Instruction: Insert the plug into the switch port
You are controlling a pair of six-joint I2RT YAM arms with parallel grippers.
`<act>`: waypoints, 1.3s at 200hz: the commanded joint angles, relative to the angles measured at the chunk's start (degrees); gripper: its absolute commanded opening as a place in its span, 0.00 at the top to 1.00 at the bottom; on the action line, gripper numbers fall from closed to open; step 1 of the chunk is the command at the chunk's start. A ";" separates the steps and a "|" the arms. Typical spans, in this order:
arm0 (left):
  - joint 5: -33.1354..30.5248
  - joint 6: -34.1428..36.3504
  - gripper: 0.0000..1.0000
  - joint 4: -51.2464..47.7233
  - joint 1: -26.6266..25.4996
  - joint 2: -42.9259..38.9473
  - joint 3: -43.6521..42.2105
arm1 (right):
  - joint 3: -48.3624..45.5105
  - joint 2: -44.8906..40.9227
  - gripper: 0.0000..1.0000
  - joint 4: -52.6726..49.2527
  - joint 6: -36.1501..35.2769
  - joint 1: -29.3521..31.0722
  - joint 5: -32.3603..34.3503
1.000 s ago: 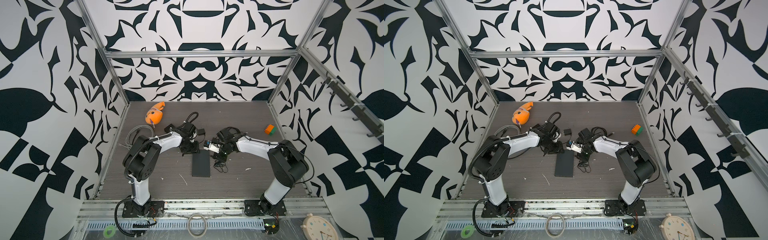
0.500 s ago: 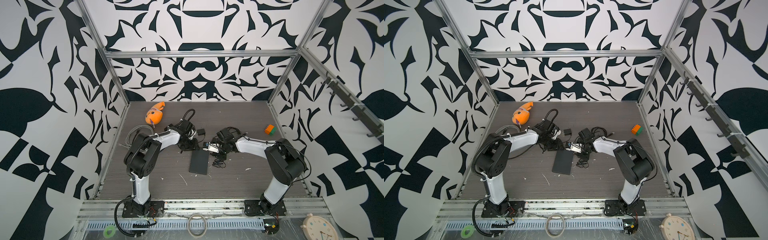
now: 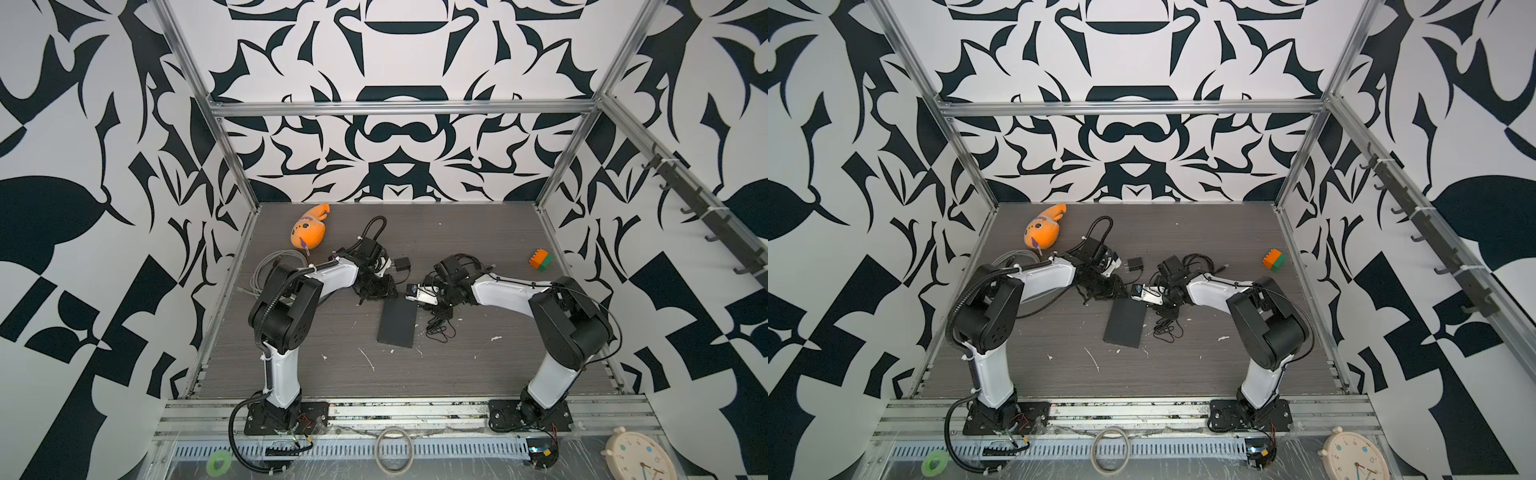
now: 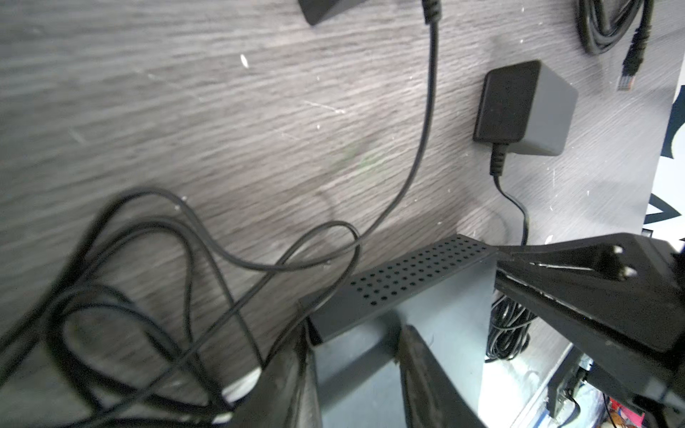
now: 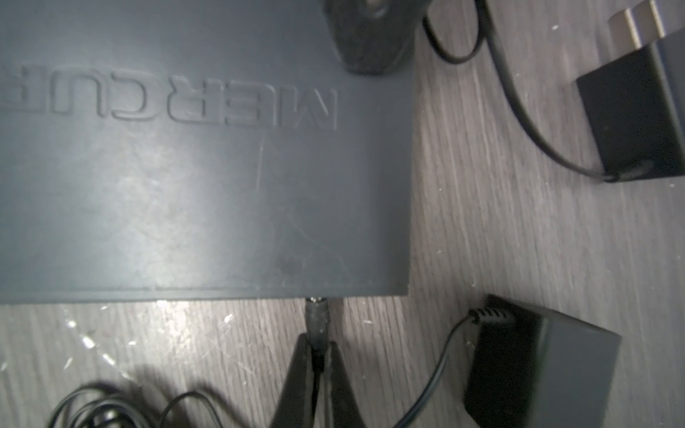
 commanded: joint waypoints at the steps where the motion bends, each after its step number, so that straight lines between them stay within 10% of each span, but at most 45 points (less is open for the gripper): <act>1: 0.47 0.77 0.57 -0.21 -1.30 2.62 -0.19 | -0.17 -1.47 0.99 10.90 -0.32 0.27 -4.22; 260: 10.12 7.52 0.62 -7.58 -1.14 8.55 6.71 | -6.98 -5.08 0.99 26.45 8.04 1.56 -7.83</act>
